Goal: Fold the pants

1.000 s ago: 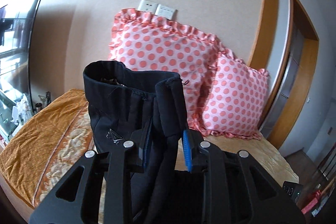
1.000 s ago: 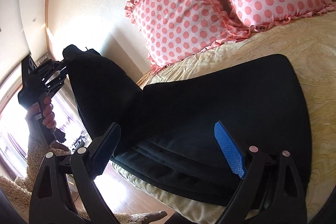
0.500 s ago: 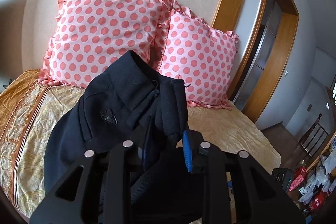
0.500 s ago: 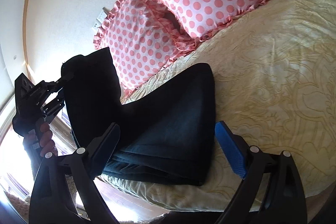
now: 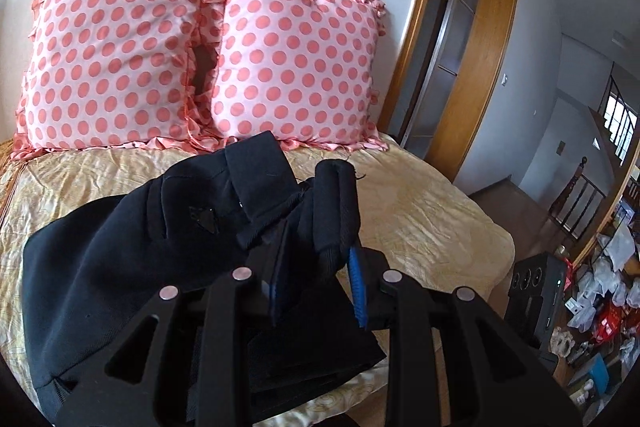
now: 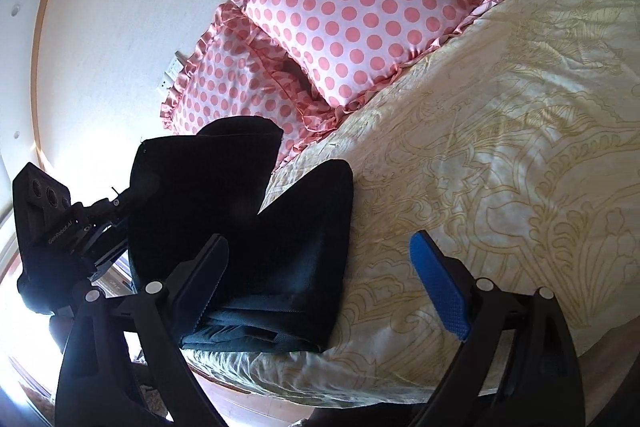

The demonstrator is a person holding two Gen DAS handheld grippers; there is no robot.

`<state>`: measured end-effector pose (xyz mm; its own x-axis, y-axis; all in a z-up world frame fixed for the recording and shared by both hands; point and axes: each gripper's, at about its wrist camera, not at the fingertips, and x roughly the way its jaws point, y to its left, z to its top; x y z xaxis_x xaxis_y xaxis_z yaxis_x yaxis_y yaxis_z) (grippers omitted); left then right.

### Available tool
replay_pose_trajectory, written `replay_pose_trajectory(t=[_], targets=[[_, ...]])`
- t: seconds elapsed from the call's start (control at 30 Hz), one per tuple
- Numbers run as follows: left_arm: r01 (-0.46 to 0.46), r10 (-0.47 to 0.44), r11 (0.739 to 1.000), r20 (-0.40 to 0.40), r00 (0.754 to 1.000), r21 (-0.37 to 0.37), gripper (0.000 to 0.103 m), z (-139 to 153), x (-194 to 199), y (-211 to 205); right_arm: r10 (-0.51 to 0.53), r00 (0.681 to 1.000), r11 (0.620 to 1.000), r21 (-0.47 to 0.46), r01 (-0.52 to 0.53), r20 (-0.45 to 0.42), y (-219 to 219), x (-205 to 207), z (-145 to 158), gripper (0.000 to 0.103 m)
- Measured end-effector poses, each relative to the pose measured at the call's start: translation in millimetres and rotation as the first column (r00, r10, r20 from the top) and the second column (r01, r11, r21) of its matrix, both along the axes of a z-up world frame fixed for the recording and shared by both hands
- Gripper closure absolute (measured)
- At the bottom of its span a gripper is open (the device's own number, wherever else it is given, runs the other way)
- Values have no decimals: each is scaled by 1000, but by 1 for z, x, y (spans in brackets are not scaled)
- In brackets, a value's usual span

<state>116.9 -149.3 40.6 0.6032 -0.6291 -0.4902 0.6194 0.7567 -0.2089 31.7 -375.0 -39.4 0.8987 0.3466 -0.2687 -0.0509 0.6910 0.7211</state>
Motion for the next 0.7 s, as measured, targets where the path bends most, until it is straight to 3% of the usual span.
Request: replay_pose_trajectory(t=[0.3,0.47,0.5,0.57,0.6,0.63,0.7], targets=[[44,-35,988,-63,997,146,75,-60,-11,-47,-88,996,996,-26,88,13,-22,-19,1,9],[22,-31,973,40,999,229,71,-75,-26,-55,-124,992,992,-28,125,22,-33,-26,5,8],[24,-39,971,57,998,237,67,-77,-29,-56,-130,991,991,-30,131,26,-34,-28,7,8],[59,-83,967,86,993,250,45,-77,-38,-59,-132,991,990,-41,134,37,-35,-29,11,8],[73,-100,967,102,990,242,25,-75,-44,-58,-134,990,990,-48,136,42,-34,-30,14,8],[82,-113,970,125,986,230,12,-71,-50,-57,-134,990,989,-54,137,49,-34,-31,17,8],[125,-164,968,170,972,216,5,-61,-64,-51,-134,989,988,-68,139,69,-34,-33,25,8]])
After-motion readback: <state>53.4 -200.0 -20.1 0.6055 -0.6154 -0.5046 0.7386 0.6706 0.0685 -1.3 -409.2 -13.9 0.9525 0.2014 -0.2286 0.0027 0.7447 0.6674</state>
